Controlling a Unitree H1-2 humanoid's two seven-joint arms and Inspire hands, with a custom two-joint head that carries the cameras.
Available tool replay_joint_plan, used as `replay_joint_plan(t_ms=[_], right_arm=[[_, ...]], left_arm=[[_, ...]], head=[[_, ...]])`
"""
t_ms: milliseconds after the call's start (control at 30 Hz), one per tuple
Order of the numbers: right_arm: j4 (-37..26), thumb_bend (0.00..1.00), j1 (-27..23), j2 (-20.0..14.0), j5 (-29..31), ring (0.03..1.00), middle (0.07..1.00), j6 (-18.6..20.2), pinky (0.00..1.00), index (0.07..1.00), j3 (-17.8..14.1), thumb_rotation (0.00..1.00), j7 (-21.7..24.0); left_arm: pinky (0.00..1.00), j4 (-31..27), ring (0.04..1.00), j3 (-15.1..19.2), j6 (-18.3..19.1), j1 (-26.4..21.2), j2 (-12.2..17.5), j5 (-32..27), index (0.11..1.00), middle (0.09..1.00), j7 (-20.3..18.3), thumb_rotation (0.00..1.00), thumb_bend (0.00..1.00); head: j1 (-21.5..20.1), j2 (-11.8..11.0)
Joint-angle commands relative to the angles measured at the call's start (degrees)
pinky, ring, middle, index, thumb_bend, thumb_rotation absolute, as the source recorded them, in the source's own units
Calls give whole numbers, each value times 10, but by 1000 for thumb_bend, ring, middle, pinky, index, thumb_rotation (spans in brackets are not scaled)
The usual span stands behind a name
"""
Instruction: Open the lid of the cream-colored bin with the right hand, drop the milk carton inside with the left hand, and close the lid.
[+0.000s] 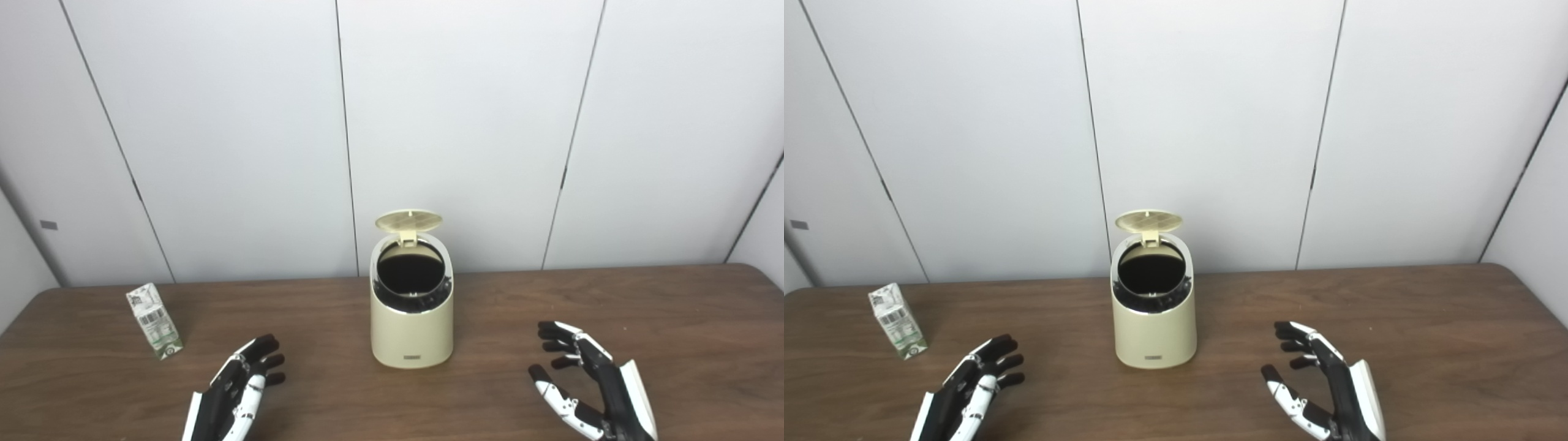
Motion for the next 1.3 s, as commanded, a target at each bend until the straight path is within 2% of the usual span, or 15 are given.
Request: replay_joint_plan(t_ms=[0, 100, 167, 267, 367, 433, 500, 633, 733, 900, 1000, 1100, 1167, 1200, 1267], right_arm=[[-9, 171, -11, 5, -2, 707, 736, -32, 592, 729, -4, 303, -12], [-15, 157, -5, 6, -5, 715, 743, -30, 600, 739, -5, 330, -9], [-21, 160, 2, 8, 1, 719, 746, -25, 605, 739, -7, 331, -6], [-28, 168, 8, 11, 15, 718, 748, -25, 608, 734, -12, 286, -4], [-35, 183, 14, 7, 29, 726, 755, -23, 620, 740, -16, 332, 5], [-39, 196, 16, 4, 37, 731, 757, -20, 629, 743, -20, 367, 10], [-41, 196, 17, 1, 45, 739, 760, -19, 642, 746, -24, 342, 14], [-39, 195, 17, -9, 54, 757, 771, -18, 664, 752, -32, 324, 27], [-36, 187, 15, -15, 61, 752, 769, -18, 655, 749, -39, 318, 34], [-33, 165, 13, -23, 67, 750, 771, -15, 651, 747, -49, 109, 41], [-36, 150, 13, -25, 69, 734, 763, -13, 626, 740, -54, 61, 44], [-31, 138, 11, -30, 80, 731, 759, -20, 620, 735, -58, 3, 51], [-28, 140, 9, -32, 77, 722, 756, -23, 605, 730, -61, 1, 51], [-25, 137, 8, -35, 75, 720, 753, -26, 600, 727, -62, 0, 51], [-19, 134, 6, -41, 88, 730, 754, -31, 612, 727, -64, 0, 56]], left_arm=[[703, -2, 773, -1, -3, 17, 2, 4, 810, 809, 1, 489, 217], [716, -18, 780, 1, 3, 26, 4, 24, 804, 811, 12, 537, 226], [755, -43, 787, 6, 12, 31, 12, 41, 818, 819, 18, 515, 234], [703, -83, 771, 24, 3, 36, 22, 90, 800, 803, 46, 253, 357], [602, -125, 706, 53, -1, 36, 23, 143, 737, 740, 84, 172, 532], [589, -150, 685, 77, 4, 33, 31, 163, 719, 717, 103, 168, 581], [583, -166, 688, 95, 9, 31, 38, 166, 712, 705, 112, 184, 629], [589, -170, 688, 135, 0, 23, 65, 151, 691, 684, 126, 158, 637], [586, -174, 664, 159, 21, 19, 80, 129, 691, 681, 128, 190, 685], [540, -181, 670, 183, 62, 10, 95, 117, 686, 684, 134, 195, 756], [534, -183, 699, 198, 92, -1, 107, 107, 690, 703, 137, 210, 803], [580, -187, 726, 203, 121, -12, 114, 112, 720, 734, 138, 234, 859], [563, -183, 715, 203, 149, -21, 120, 118, 721, 731, 138, 250, 896], [563, -156, 717, 207, 143, -25, 129, 110, 730, 737, 135, 262, 924], [836, -76, 877, 212, 110, -34, 152, 90, 857, 872, 123, 215, 873]], head=[[2, 2], [5, 7], [10, 11], [18, 16], [27, 20], [36, 22], [45, 23], [66, 21], [88, 18], [116, 13], [129, 11], [153, 9], [165, 7], [174, 6], [203, 2]])
